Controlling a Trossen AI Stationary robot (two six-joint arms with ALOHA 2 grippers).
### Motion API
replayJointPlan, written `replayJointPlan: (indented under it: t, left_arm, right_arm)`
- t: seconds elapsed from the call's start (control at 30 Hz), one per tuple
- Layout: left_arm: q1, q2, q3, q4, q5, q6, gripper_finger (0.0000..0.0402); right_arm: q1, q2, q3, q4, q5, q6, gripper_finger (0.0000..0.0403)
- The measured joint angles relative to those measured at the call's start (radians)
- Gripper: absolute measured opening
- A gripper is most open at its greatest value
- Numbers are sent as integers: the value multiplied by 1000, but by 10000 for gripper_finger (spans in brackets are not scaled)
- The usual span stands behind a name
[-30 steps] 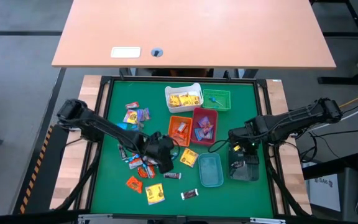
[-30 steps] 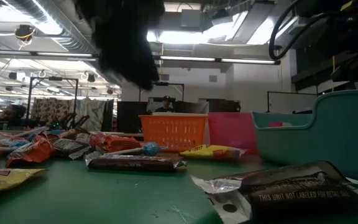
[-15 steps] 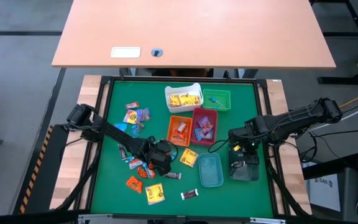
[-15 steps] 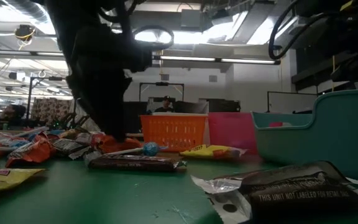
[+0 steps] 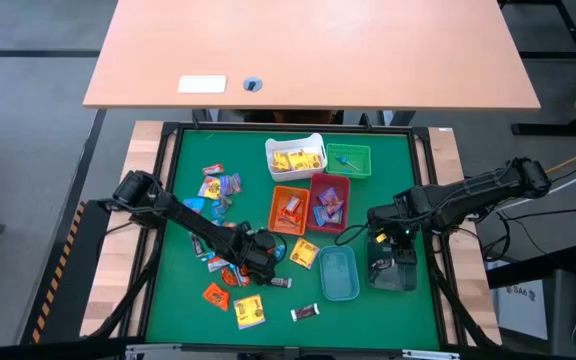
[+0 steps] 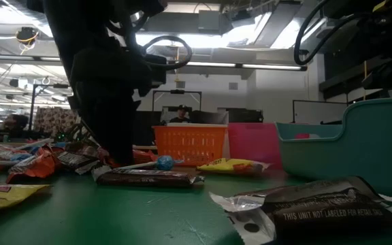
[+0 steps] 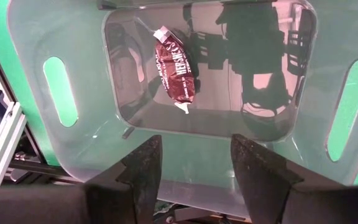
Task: Sort candy
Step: Put the orange chocolate into the orange basket
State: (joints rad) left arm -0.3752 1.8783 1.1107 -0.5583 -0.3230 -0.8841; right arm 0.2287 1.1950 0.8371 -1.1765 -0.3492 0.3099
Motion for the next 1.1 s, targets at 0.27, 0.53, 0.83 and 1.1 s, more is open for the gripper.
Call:
replayJointPlan:
  t: [0.27,0.53,0.83,1.1]
  left_arm:
    - [2,-6,0,-4,5,-3,81]
    - [27,-87,-1,-4,37,-4,59]
    - [37,-207,-1,5,30,1,59]
    - [39,-225,-1,145,21,62,59]
  right_arm:
    - [0,0,22,-7,0,0,189]
    - [0,0,153,-4,59,-1,189]
    - [0,0,235,21,203,-4,188]
    - [0,12,235,302,297,-198,188]
